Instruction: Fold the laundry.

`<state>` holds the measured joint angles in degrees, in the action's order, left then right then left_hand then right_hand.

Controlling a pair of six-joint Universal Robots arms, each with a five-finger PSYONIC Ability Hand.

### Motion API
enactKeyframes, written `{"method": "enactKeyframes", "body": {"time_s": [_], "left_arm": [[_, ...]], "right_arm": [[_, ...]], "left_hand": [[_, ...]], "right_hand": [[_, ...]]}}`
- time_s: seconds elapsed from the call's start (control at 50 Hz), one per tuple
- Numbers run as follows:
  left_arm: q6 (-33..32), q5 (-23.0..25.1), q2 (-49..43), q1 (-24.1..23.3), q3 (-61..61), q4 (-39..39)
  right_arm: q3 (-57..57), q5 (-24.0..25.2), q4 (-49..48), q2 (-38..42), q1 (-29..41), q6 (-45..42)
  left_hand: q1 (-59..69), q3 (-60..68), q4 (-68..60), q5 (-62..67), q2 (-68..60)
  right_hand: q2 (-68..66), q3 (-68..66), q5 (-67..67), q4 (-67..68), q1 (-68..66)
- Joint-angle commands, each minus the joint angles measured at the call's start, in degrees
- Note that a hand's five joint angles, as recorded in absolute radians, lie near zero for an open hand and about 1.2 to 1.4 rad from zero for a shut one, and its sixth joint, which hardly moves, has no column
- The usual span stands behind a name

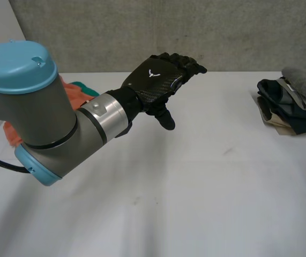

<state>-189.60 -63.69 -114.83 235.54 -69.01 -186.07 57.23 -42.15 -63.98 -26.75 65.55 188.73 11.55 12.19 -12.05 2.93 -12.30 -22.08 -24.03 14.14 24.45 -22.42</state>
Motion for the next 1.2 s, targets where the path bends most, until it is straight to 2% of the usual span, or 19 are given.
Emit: {"method": "enactKeyframes", "body": {"time_s": [0.02,0.12,0.22,0.28,0.36,0.38,0.44,0.48,0.58,0.6,0.64,0.68,0.74,0.8,0.88,0.96,0.98,1.06,1.2], "left_arm": [[-0.1,0.0,0.5,0.0,0.0,0.0],[0.0,0.0,0.8,-0.4,0.0,0.1],[0.0,0.1,1.8,-0.6,0.0,0.1],[0.2,0.1,2.2,-0.6,0.0,0.0],[0.2,0.0,3.1,-0.6,0.0,0.0],[0.3,0.0,3.6,-0.5,0.0,0.0],[0.4,-0.1,4.5,-0.3,0.1,-0.2],[0.5,-0.6,5.7,0.1,0.3,-0.8],[0.3,-5.5,7.9,1.8,0.7,-1.2],[-0.3,-9.8,8.7,3.1,0.6,-1.2],[-0.9,-13.5,9.3,4.3,0.4,-1.3],[-2.1,-18.3,9.5,7.5,0.3,-1.4],[-6.0,-20.3,8.8,13.4,-0.5,-1.5],[-11.0,-19.9,6.6,17.4,-1.7,-2.1],[-20.0,-17.9,-2.9,24.6,-0.6,-6.0],[-27.8,-11.7,-13.1,30.1,2.8,-10.5],[-29.8,-8.2,-17.8,31.6,5.6,-11.4],[-30.4,-3.5,-26.4,34.3,10.7,-11.9],[-31.0,-2.4,-35.0,36.9,14.8,-12.0]], "right_arm": [[6.0,-2.0,12.4,-10.5,-0.4,-0.1],[7.2,-2.0,27.6,-17.0,-2.9,-2.7],[8.8,-2.8,43.3,-22.5,-7.4,-14.5],[8.9,-6.8,53.3,-25.3,-10.5,-26.4],[7.8,-17.1,61.0,-28.4,-12.8,-41.4],[7.1,-22.0,61.4,-30.2,-12.6,-46.1],[6.6,-27.8,59.8,-31.4,-11.8,-50.5],[6.1,-30.0,55.6,-32.9,-9.1,-49.2],[11.0,-30.1,45.4,-42.2,-1.8,-41.2],[14.5,-29.8,42.2,-45.5,1.1,-37.9],[19.5,-28.7,38.7,-49.2,5.7,-34.4],[23.5,-27.3,36.5,-51.7,9.6,-32.6],[32.7,-24.2,33.3,-55.0,17.3,-32.1],[40.6,-21.8,32.2,-55.9,24.2,-33.9],[47.9,-21.7,33.3,-55.0,32.0,-38.5],[52.3,-23.2,35.5,-51.9,36.4,-43.0],[52.8,-23.8,35.8,-51.1,36.8,-43.6],[54.5,-27.5,36.8,-48.0,37.3,-45.0],[56.5,-28.0,36.8,-47.2,36.9,-45.3]], "left_hand": [[3.5,2.9,-3.0,2.2,-2.8],[3.4,2.7,-2.9,2.0,-2.6],[3.4,2.7,-2.9,2.0,-2.6],[3.2,2.6,-2.7,1.8,-2.5],[3.2,2.6,-2.7,1.8,-2.5],[3.0,2.4,-2.5,1.7,-2.3],[3.0,2.4,-2.5,1.7,-2.3],[3.4,2.7,-2.9,2.0,-2.6],[2.9,2.2,-2.4,1.5,-2.1],[2.5,1.9,-2.0,1.2,-1.8],[2.2,1.6,-1.7,0.8,-1.4],[1.4,0.7,-0.9,0.0,-0.6],[1.2,0.6,-0.7,-0.2,-0.4],[0.9,0.2,-0.3,-0.5,-0.1],[0.8,0.2,-0.3,-0.5,-0.1],[1.5,0.9,-1.0,0.1,-0.8],[1.7,1.1,-1.2,0.3,-0.9],[4.9,4.2,-4.4,3.5,-4.1],[16.0,15.3,-15.5,14.6,-15.2]], "right_hand": [[12.1,14.0,-14.1,-14.5,12.4],[12.1,14.0,-14.1,-14.5,12.4],[12.1,14.0,-14.1,-14.5,12.4],[12.1,14.0,-14.1,-14.5,12.4],[12.1,14.0,-14.1,-14.5,12.4],[12.1,14.0,-14.1,-14.5,12.4],[12.1,14.0,-14.1,-14.5,12.4],[12.1,14.0,-14.1,-14.5,12.4],[12.1,14.0,-14.1,-14.5,12.4],[12.1,14.0,-14.1,-14.5,12.4],[12.1,14.0,-14.1,-14.5,12.4],[12.1,14.0,-14.1,-14.5,12.4],[12.1,14.0,-14.1,-14.5,12.4],[12.1,14.0,-14.1,-14.5,12.4],[12.1,14.0,-14.1,-14.5,12.4],[12.1,14.0,-14.1,-14.5,12.4],[12.1,14.0,-14.1,-14.5,12.4],[12.1,14.0,-14.1,-14.5,12.4],[12.1,14.0,-14.1,-14.5,12.4]]}}
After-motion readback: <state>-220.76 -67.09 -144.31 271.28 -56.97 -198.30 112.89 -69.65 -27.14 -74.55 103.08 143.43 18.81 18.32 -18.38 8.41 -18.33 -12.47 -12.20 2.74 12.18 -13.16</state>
